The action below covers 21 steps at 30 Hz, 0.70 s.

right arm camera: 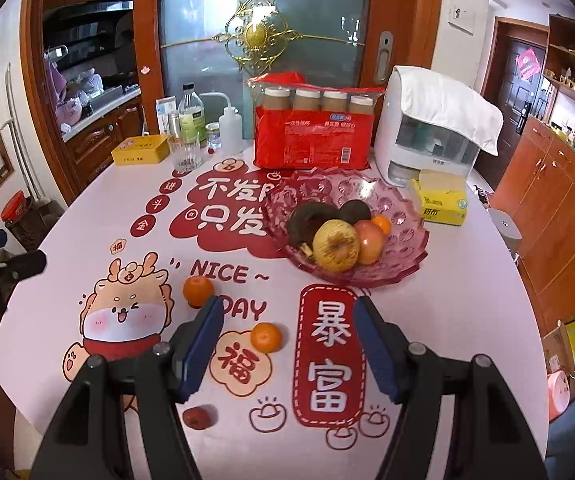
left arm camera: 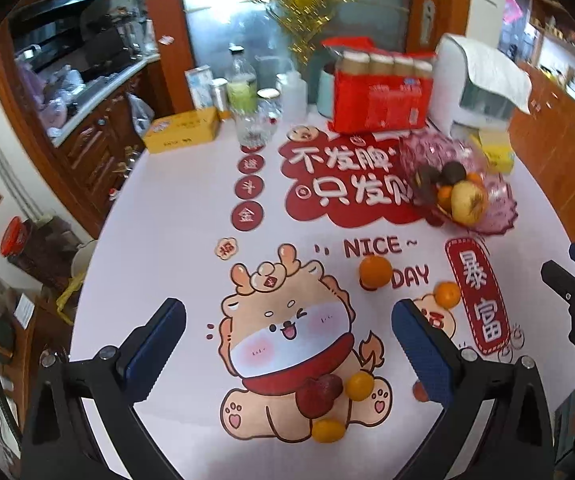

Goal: Organize fruits
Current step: 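Move both tools back toward the tangerines on the table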

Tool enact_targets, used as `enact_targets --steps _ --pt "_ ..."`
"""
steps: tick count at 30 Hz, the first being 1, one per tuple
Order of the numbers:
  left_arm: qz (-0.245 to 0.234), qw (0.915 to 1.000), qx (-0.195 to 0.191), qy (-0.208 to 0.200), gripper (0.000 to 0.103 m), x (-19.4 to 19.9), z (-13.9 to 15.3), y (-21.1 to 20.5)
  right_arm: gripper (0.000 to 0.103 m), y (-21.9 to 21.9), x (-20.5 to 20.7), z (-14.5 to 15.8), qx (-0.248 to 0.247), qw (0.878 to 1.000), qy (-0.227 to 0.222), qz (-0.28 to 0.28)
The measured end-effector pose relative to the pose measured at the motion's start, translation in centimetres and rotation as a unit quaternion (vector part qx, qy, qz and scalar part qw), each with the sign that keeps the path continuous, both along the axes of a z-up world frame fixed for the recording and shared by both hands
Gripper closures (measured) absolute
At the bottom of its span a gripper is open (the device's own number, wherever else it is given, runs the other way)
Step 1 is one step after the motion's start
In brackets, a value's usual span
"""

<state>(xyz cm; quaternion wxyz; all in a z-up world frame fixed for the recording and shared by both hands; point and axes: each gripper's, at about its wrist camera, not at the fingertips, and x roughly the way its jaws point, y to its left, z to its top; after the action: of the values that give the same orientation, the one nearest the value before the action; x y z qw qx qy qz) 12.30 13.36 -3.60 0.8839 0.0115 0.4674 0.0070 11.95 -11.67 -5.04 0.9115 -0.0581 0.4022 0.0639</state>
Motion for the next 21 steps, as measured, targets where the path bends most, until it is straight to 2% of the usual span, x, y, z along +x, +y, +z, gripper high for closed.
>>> enact_targets --steps 5,11,17,21 --pt "-0.036 0.9991 -0.005 0.021 0.001 2.6 -2.1 -0.3 0.036 1.2 0.4 -1.6 -0.006 0.999 0.022 -0.023" --pt "-0.083 0.9952 -0.002 0.053 0.001 6.3 -5.3 -2.0 0.036 1.3 1.8 -4.7 -0.001 0.996 0.068 -0.054" --pt "-0.119 0.9887 0.001 0.09 0.001 9.7 -9.5 -4.8 0.036 0.4 3.9 -9.0 0.019 0.988 0.13 -0.082" --pt "-0.137 0.9834 0.005 0.119 0.006 11.6 -12.6 -6.4 0.036 0.1 5.1 -11.6 0.032 0.982 0.163 -0.093"
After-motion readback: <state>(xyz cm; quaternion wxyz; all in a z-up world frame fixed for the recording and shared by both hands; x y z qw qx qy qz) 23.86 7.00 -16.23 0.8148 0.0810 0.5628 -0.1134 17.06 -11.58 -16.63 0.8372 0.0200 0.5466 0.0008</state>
